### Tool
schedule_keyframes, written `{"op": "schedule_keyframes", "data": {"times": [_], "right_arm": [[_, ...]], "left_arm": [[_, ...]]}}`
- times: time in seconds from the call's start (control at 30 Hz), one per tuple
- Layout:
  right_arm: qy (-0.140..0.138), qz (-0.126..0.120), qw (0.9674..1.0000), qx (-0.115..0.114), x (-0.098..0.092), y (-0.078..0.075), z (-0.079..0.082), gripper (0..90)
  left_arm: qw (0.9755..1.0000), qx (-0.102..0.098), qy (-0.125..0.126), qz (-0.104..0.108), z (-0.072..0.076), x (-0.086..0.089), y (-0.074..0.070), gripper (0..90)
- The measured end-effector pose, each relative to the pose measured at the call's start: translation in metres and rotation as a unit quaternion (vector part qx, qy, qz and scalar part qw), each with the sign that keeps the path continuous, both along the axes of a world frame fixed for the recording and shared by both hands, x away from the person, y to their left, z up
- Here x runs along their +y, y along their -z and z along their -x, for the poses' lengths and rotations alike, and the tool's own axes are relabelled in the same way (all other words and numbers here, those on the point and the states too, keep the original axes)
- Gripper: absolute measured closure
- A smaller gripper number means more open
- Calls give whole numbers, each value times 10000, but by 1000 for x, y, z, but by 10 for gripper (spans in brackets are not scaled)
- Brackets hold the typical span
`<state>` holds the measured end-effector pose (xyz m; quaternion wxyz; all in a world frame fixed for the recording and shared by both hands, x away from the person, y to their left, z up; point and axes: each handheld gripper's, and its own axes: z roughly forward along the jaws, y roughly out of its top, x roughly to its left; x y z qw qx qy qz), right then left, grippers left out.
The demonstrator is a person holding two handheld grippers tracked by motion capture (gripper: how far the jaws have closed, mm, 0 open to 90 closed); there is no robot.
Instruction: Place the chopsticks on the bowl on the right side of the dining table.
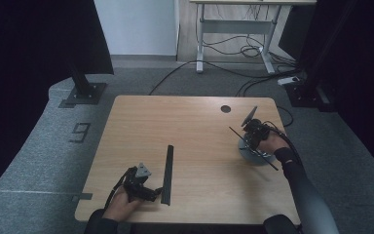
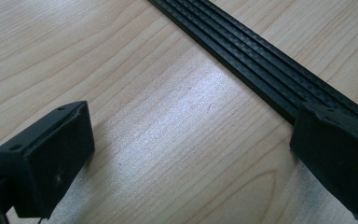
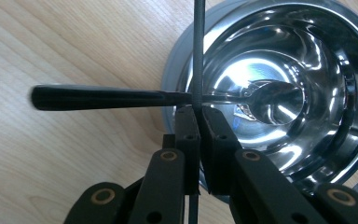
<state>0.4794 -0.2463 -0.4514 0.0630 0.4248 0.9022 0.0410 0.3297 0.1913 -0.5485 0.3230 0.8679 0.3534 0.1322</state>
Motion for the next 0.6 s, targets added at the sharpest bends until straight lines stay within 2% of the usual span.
{"op": "schedule_keyframes", "data": {"times": [0.43,0.53,0.6], "right_arm": [[52,-79,10000,27,-6,10,-4,858],[74,-164,9998,-55,-9,7,-3,797],[111,-203,9996,-145,-11,4,-2,703]], "left_arm": [[10000,2,-2,-2,0,0,0,0],[10000,2,-3,-2,0,0,0,0],[10000,2,-3,-3,0,0,0,0]]}}
